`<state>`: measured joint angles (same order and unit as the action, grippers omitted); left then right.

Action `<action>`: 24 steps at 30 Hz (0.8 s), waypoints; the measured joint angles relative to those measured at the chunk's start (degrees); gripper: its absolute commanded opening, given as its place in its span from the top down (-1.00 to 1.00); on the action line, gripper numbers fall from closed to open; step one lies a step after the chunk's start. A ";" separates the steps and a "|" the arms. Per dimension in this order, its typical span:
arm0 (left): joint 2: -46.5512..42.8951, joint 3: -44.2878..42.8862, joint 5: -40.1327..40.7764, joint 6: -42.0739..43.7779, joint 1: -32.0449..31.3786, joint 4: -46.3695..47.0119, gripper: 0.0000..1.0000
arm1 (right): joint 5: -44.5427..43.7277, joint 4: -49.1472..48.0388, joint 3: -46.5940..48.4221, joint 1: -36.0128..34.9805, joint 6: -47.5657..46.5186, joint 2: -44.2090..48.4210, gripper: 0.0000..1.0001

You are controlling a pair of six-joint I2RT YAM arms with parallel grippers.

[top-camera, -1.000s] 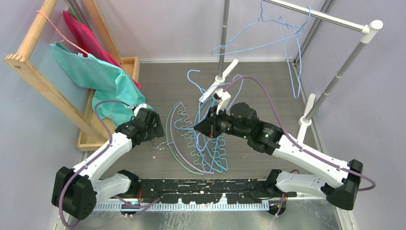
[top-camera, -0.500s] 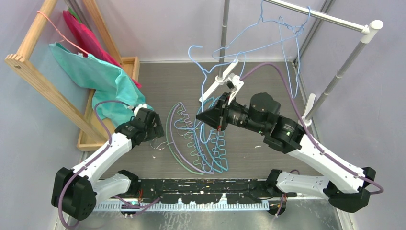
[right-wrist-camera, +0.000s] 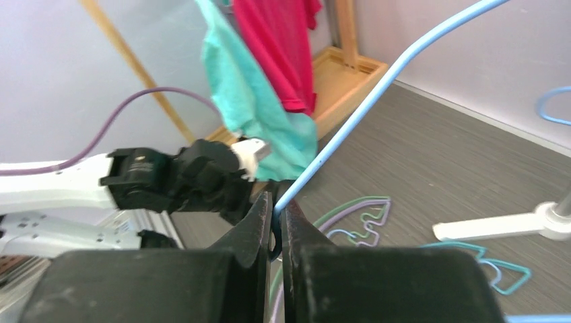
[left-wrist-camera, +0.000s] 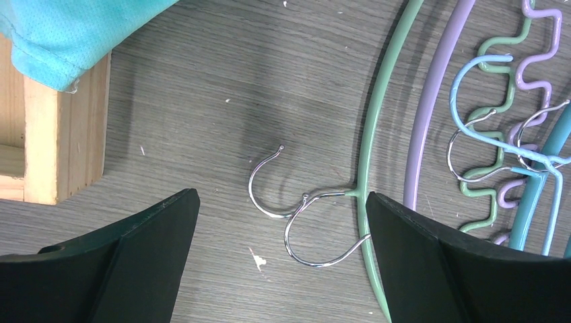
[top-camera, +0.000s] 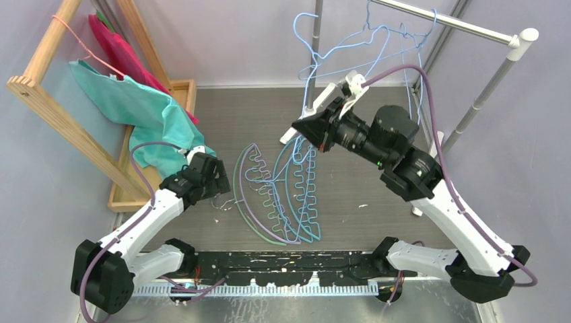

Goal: Organize the hangers

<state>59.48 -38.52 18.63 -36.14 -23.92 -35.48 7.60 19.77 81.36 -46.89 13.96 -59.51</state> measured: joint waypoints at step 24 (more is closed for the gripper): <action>-0.59 0.00 0.72 1.38 0.02 -0.46 -0.96 | 27.08 -17.57 -3.06 29.49 8.59 -9.66 0.95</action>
<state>58.89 -38.52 19.35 -34.76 -23.90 -35.94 34.68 2.20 78.30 -17.41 22.55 -69.17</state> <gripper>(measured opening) 0.980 0.093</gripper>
